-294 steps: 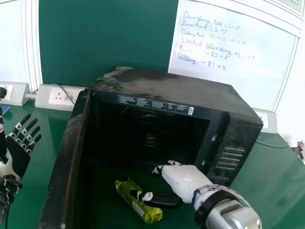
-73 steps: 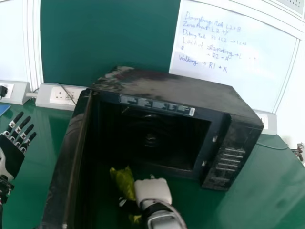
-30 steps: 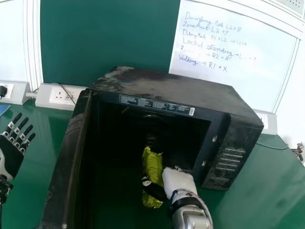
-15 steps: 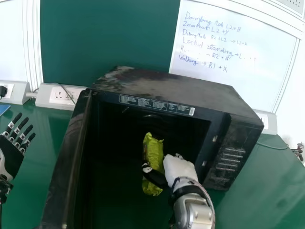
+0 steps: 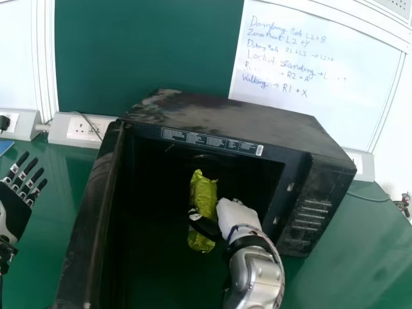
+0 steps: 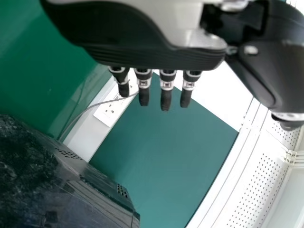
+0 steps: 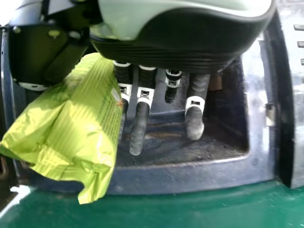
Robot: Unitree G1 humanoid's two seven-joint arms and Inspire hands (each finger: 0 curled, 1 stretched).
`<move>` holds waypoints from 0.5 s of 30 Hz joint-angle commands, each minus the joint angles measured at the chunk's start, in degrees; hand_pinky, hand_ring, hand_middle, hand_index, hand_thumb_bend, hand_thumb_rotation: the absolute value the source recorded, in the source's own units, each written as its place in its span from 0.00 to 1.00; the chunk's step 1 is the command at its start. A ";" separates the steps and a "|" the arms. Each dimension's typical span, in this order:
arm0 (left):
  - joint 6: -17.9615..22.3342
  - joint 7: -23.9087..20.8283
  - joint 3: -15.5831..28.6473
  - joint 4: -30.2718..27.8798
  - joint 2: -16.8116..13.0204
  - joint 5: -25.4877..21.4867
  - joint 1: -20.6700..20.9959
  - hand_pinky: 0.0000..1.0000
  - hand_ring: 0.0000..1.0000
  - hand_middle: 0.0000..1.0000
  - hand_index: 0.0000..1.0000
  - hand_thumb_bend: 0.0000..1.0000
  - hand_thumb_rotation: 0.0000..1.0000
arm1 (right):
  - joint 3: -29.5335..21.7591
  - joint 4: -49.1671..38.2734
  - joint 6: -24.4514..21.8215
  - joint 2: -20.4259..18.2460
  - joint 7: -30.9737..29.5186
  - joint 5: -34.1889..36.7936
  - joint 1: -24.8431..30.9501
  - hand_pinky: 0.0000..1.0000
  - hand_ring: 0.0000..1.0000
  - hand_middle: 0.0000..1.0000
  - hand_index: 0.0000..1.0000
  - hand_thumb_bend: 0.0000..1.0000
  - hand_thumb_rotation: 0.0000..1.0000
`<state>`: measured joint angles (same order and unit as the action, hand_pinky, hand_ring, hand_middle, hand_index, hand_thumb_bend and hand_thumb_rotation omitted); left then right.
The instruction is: Put biscuit inside oven
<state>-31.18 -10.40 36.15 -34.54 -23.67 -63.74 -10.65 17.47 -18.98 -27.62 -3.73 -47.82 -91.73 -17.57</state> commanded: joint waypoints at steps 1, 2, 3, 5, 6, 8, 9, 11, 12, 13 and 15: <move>0.42 0.08 0.20 -0.26 -0.23 -0.37 0.26 1.00 1.00 0.99 1.00 0.43 0.25 | -0.48 1.40 -0.42 0.04 1.62 1.03 -2.45 0.13 0.20 0.47 0.49 0.53 0.00; 0.46 0.25 0.21 -0.17 -0.25 -0.32 0.26 1.00 1.00 0.99 1.00 0.43 0.25 | -0.54 1.92 -0.53 0.07 1.80 1.25 -2.85 0.12 0.20 0.47 0.49 0.53 0.00; 0.43 0.06 0.22 -0.22 -0.26 -0.33 0.28 1.00 1.00 0.99 1.00 0.43 0.25 | -0.64 2.41 -0.59 0.14 2.35 1.92 -3.26 0.12 0.19 0.47 0.49 0.53 0.00; 0.32 -0.20 0.30 -0.10 -0.28 -0.54 0.34 1.00 1.00 0.97 0.99 0.45 0.26 | -0.77 3.22 -0.68 0.31 3.65 3.34 -3.85 0.11 0.18 0.47 0.49 0.53 0.00; 0.27 -0.26 0.34 -0.04 -0.32 -0.61 0.36 1.00 1.00 0.97 0.99 0.45 0.26 | -0.80 3.52 -0.64 0.46 4.30 4.01 -4.07 0.11 0.18 0.47 0.49 0.53 0.00; 0.13 -0.41 0.44 0.02 -0.40 -0.90 0.41 1.00 1.00 0.97 0.99 0.45 0.26 | -0.73 4.17 -0.51 1.01 4.93 4.97 -4.68 0.12 0.19 0.47 0.49 0.53 0.00; 0.05 -0.56 0.47 -0.03 -0.46 -0.96 0.39 1.00 1.00 0.97 0.99 0.45 0.26 | -0.57 4.78 -0.33 1.54 5.12 5.26 -5.22 0.12 0.19 0.47 0.49 0.53 0.00; 0.09 -0.62 0.45 -0.09 -0.54 -0.92 0.34 1.00 1.00 0.97 0.98 0.45 0.26 | -0.43 5.91 -0.32 2.28 5.51 6.01 -6.23 0.13 0.20 0.47 0.49 0.53 0.00; 0.18 -0.35 0.46 -0.02 -0.58 -0.93 0.29 1.00 1.00 0.96 0.98 0.45 0.26 | -0.44 6.34 -0.35 2.52 5.76 6.46 -6.62 0.13 0.20 0.47 0.49 0.53 0.00; 0.30 0.00 0.47 0.06 -0.61 -0.85 0.21 1.00 1.00 0.96 0.98 0.44 0.26 | -0.48 6.75 -0.51 2.67 6.06 6.94 -6.97 0.13 0.20 0.47 0.49 0.53 0.00; 0.38 0.39 0.56 0.13 -0.60 -0.96 0.05 1.00 1.00 0.96 0.98 0.42 0.27 | -0.54 7.71 -0.91 2.92 6.84 7.76 -7.66 0.12 0.19 0.47 0.49 0.53 0.00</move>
<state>-31.11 -10.63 36.23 -34.51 -23.68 -64.17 -10.65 17.15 -11.93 -28.11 -1.20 -42.47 -84.75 -23.36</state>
